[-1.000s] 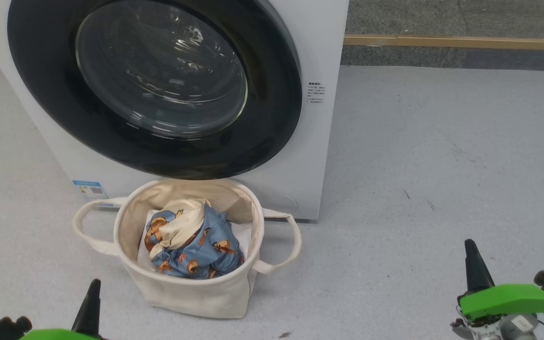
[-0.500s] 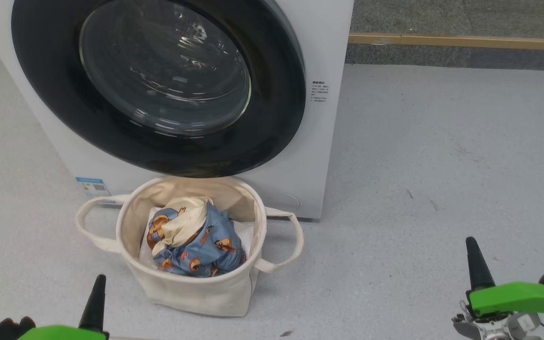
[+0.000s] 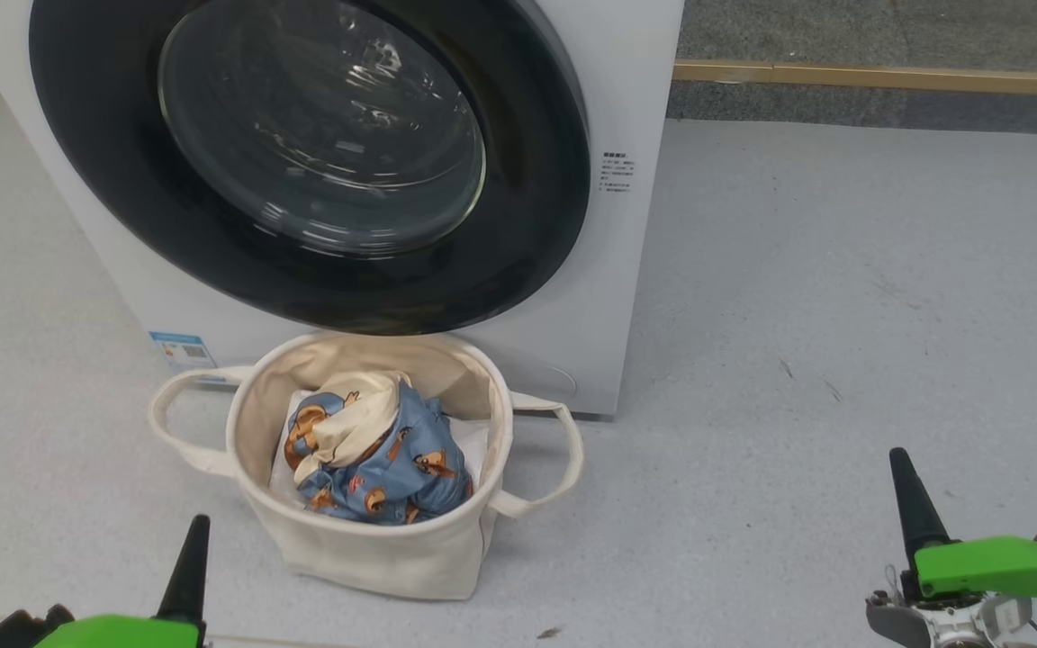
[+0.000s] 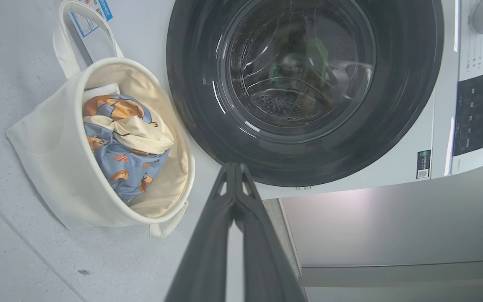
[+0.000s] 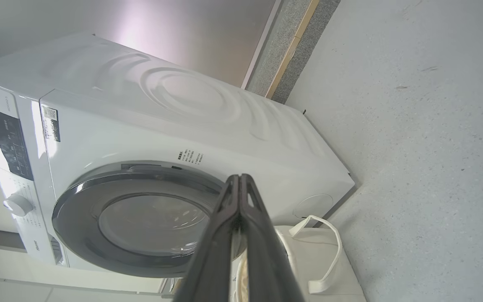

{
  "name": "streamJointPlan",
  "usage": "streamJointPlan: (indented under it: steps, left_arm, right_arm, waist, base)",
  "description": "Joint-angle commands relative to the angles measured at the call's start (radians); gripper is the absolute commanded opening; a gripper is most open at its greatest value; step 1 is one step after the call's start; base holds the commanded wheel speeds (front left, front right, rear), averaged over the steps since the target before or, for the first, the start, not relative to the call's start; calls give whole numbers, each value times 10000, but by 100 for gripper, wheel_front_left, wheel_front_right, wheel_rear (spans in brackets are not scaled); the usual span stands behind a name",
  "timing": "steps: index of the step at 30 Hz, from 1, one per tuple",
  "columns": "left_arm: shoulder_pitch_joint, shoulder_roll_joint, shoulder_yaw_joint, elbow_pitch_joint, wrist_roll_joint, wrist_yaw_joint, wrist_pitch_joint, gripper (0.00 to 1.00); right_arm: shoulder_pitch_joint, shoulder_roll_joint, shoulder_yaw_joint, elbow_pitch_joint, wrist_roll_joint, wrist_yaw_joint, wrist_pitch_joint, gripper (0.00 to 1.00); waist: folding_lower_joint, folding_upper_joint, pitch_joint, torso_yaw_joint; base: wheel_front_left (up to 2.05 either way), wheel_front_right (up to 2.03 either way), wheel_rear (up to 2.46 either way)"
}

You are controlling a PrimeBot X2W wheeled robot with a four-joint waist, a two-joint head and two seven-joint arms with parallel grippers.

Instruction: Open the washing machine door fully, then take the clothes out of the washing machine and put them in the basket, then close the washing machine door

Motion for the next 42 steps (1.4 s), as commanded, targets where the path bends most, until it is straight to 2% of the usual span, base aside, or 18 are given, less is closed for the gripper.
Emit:
streamJointPlan:
  steps: [1, 34, 42]
  left_arm:
    - [-391, 33, 378, -400, -180, -52, 73, 0]
    - [-358, -1111, 1337, -969, -2271, -71, 997, 0]
    - [-358, -1112, 1338, -969, -2270, -71, 998, 0]
  right_arm:
    - [-147, -93, 116, -440, 303, 1, 100, 0]
    - [52, -118, 13, -1001, 4057, 0, 1041, 0]
    - [52, -118, 13, -1001, 4058, 0, 1041, 0]
  waist:
    - [0, 0, 4, 8]
    - [0, 0, 117, 223]
    - [0, 0, 117, 223]
  base:
    - [0, 0, 0]
    - [0, 0, 0]
    - [0, 0, 0]
